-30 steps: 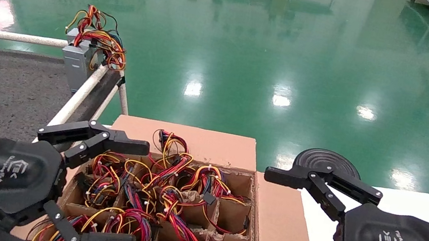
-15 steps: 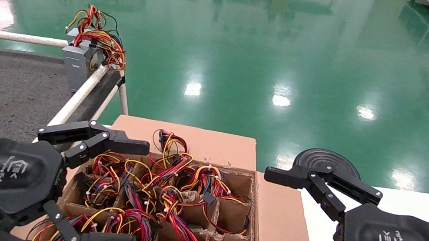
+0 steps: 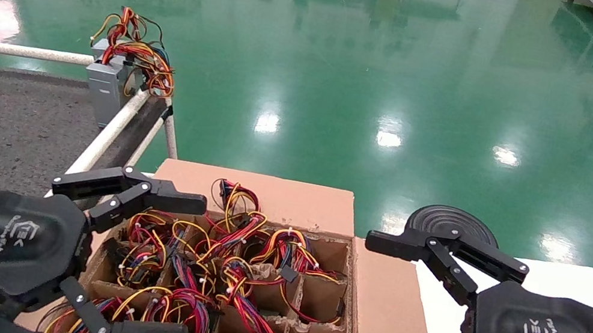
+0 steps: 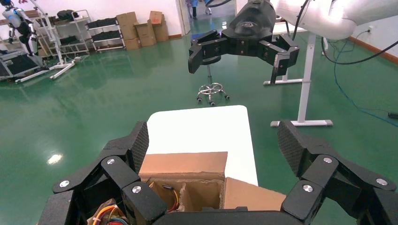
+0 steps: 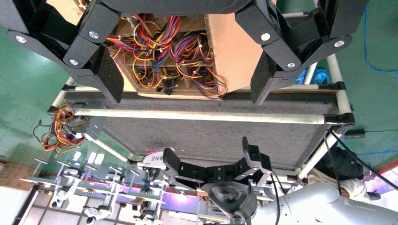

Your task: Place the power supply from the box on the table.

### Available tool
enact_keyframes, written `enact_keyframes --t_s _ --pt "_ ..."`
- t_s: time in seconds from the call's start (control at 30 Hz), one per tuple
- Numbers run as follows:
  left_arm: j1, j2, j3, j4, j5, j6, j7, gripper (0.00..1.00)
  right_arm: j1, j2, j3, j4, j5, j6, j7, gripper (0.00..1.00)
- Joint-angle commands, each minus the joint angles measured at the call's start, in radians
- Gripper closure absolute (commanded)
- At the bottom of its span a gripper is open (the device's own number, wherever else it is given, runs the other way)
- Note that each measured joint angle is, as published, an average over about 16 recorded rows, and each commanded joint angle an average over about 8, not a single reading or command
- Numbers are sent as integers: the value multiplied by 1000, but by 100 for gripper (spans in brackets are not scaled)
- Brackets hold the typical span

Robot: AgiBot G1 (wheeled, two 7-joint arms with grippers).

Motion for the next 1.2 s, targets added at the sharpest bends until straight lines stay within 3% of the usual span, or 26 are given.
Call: enact_keyframes --t_s 0.03,0.83,1.2 --pt "0 0 0 0 0 0 0 0 0 0 0 0 0 0 0 100" --pt "2 4 8 7 10 -12 1 0 0 0 0 0 0 0 0 100" --pt "-80 49 126 37 133 -60 32 0 0 0 0 0 0 0 0 100"
